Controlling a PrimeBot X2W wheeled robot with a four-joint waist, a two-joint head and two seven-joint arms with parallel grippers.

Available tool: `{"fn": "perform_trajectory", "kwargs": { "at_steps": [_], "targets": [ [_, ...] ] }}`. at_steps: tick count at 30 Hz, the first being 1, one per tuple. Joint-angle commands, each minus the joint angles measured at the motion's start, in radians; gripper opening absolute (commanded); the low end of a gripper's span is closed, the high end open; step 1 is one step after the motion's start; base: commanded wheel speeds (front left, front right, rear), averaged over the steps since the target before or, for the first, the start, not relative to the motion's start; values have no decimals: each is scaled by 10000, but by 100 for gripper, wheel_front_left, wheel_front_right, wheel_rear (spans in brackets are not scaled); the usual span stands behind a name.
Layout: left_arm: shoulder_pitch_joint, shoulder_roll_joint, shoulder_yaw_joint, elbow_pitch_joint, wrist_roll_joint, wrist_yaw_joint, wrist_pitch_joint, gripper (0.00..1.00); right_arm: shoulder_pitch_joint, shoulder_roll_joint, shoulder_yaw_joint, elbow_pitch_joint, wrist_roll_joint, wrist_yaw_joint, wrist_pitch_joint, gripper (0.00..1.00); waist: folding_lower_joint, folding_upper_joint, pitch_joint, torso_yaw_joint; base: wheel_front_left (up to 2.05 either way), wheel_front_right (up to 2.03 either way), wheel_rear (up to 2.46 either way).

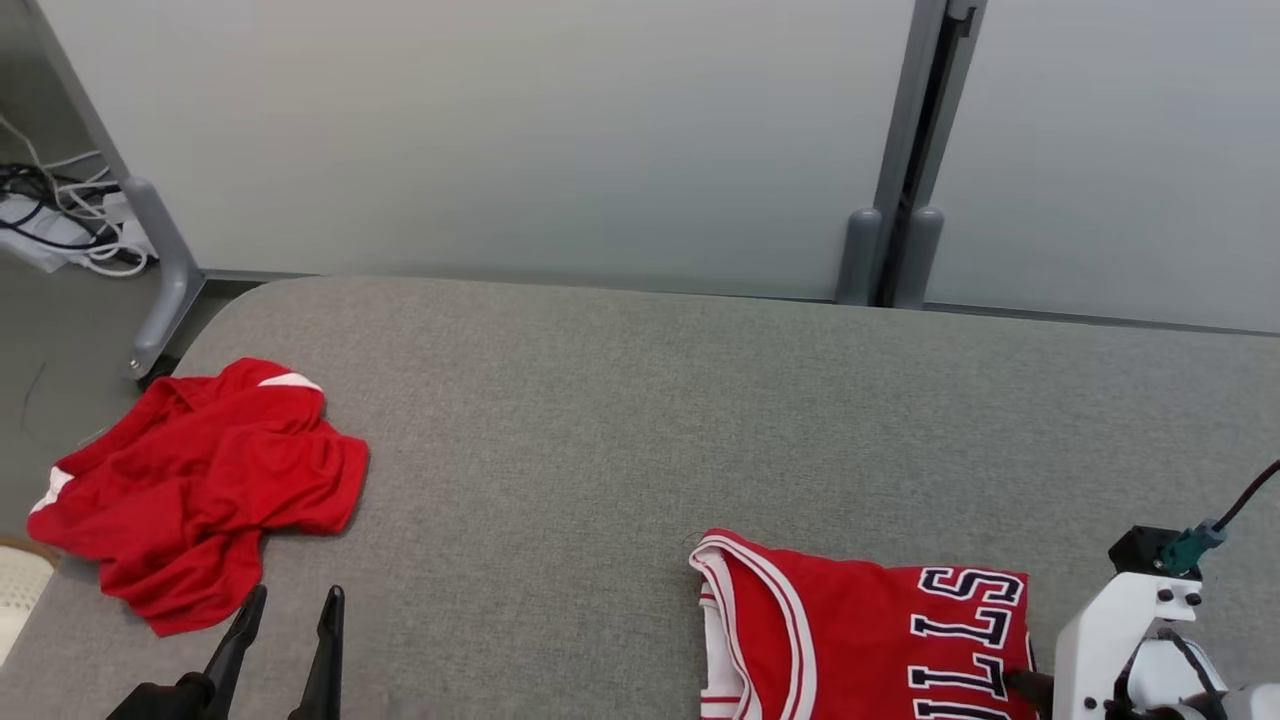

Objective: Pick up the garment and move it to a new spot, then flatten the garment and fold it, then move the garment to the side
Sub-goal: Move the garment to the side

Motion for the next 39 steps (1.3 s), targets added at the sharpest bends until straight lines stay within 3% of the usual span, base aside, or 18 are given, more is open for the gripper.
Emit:
{"fn": "perform_trajectory", "kwargs": {
  "at_steps": [1, 11, 12, 13, 14, 15, 19, 26, 39],
  "targets": [
    [-123, 85, 28, 9, 25, -32, -20, 100, -55, -26, 48, 133, 178, 6, -36, 100, 0, 0, 205, 204, 0, 0, 0],
    [-487, 45, -7, 40, -91, -2, -51, 100, -264, -9, 401, 1431, 153, 3, -603, 100, 0, 0, 735, 357, 0, 0, 0],
    [-522, 40, -9, 30, -97, -3, -54, 100, -298, 0, 521, 1548, 162, 4, -641, 83, 0, 0, 762, 318, 0, 0, 0],
    [-542, 44, 3, 15, -101, 3, -58, 100, -353, 19, 616, 1623, 174, 4, -726, 38, 0, 0, 792, 263, 0, 0, 0],
    [-542, 42, 22, -10, -112, 13, -61, 100, -383, 27, 772, 1662, 167, 4, -775, 14, 0, 0, 820, 192, 0, 0, 0],
    [-541, 44, 39, -30, -110, 9, -56, 100, -405, 45, 948, 1657, 96, 6, -836, 0, 0, 0, 852, 102, 0, 0, 0],
    [-596, 33, 68, -128, -108, -5, -59, 100, -579, -1, 1065, 1465, -315, 1, -1187, 0, 0, 0, 978, -225, 0, 0, 0],
    [-980, 47, 9, -513, 25, -43, -67, 100, -1354, -458, 429, 906, -2095, -19, -2312, 0, 0, 0, 1478, -999, 0, 0, 0],
    [-1839, 608, -199, -1766, 441, 10, 457, 100, -3692, -2199, -2286, 2420, -3715, 1, -4064, 0, 0, 0, 2954, -1843, 0, 0, 0]
  ]
}}
